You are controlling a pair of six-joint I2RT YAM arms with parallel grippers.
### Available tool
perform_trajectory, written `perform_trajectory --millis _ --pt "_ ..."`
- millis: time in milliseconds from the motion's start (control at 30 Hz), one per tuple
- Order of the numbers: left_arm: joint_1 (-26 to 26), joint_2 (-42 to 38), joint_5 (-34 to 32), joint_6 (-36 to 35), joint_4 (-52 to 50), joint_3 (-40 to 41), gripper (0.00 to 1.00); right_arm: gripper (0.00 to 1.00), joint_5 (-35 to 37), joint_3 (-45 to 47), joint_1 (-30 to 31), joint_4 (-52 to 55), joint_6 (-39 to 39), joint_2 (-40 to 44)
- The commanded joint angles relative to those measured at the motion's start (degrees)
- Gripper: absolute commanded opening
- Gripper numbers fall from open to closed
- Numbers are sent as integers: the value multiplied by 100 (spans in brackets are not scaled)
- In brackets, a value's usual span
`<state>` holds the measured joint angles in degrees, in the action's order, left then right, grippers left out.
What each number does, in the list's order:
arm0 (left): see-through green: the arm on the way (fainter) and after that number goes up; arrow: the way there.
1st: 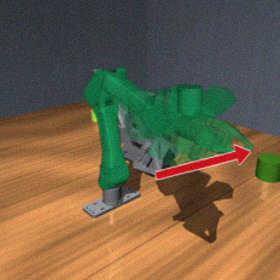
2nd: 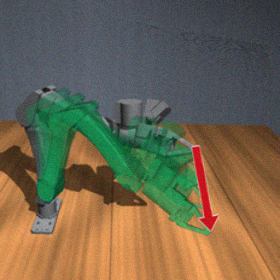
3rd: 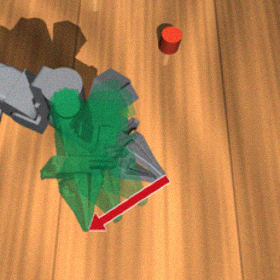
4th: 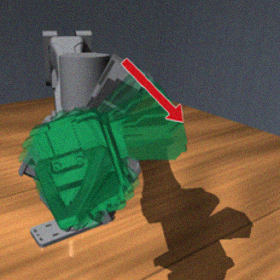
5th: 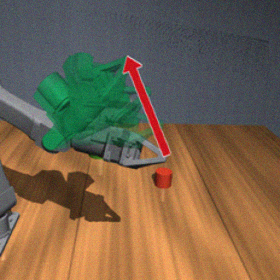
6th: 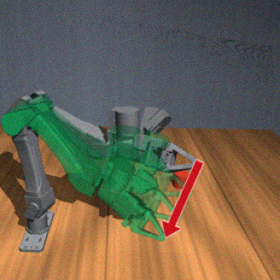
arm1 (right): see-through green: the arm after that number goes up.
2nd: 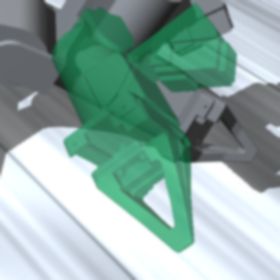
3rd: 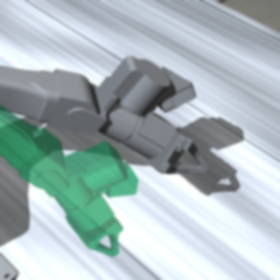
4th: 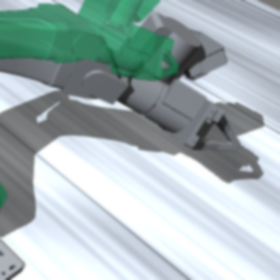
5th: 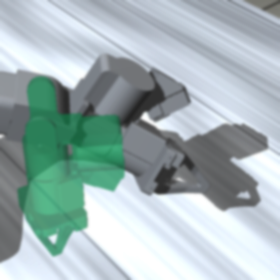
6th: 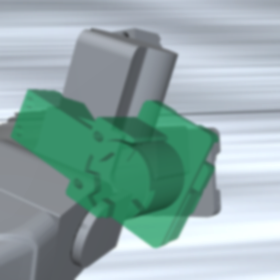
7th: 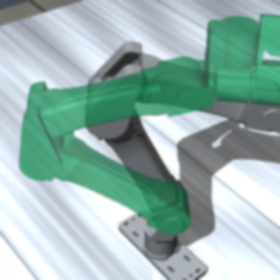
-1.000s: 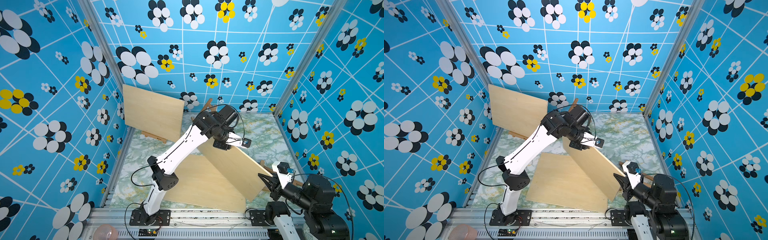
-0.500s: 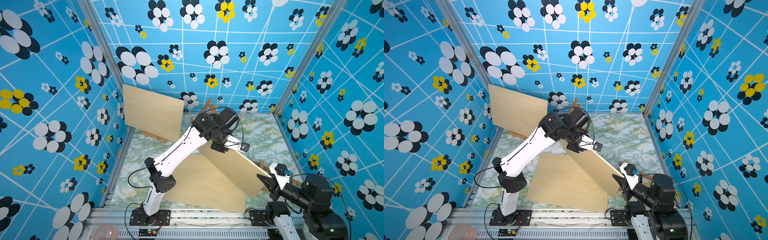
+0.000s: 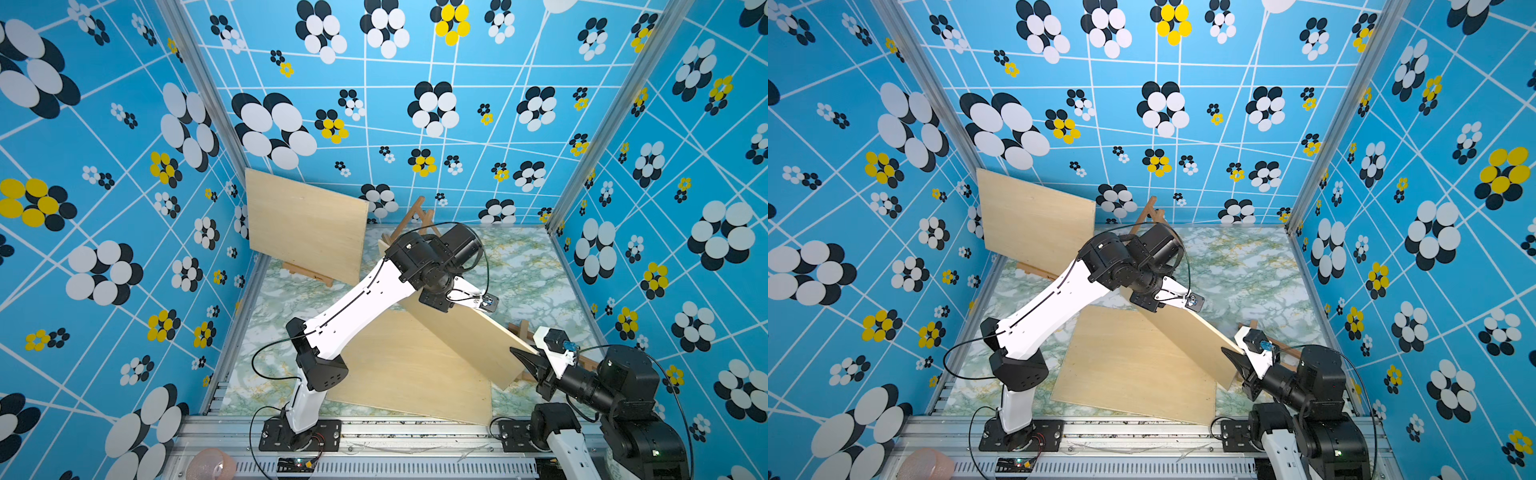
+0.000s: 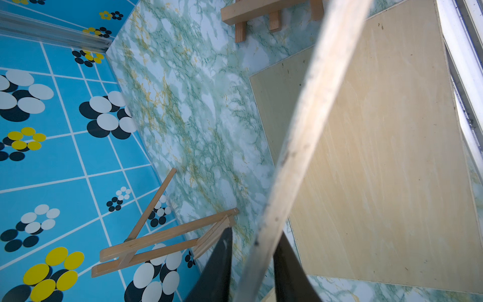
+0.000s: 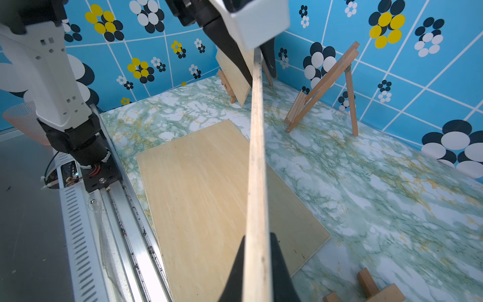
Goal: Assemble the easel
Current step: Pick up the drawing board.
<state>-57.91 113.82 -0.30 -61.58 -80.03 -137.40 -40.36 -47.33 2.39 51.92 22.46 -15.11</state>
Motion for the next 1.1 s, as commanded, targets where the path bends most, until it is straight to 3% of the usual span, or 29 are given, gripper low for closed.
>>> perform_trajectory --millis 0,267,367,500,700,900,933,1067 --pt "-352 613 633 726 -549 460 0 0 -1364 -37 33 -936 -355 -4" --pt "-388 714 603 918 -782 547 3 0 -1569 236 34 -1118 684 125" --pt "-403 694 584 946 -774 617 7 0 -1634 246 38 -1253 716 15" --pt "-404 757 611 918 -817 593 0 0 -1668 248 37 -1356 644 -47" --pt "-449 795 410 852 -881 445 0 0 -1672 254 35 -1349 476 4" --pt "-439 700 606 870 -936 216 0 0 -1738 464 33 -1589 145 43" --pt "-402 695 713 909 -936 165 0 1 -1770 550 37 -1692 50 48" --pt "-296 691 1146 1089 -953 -13 0 19 -1774 1057 41 -2313 -435 257"
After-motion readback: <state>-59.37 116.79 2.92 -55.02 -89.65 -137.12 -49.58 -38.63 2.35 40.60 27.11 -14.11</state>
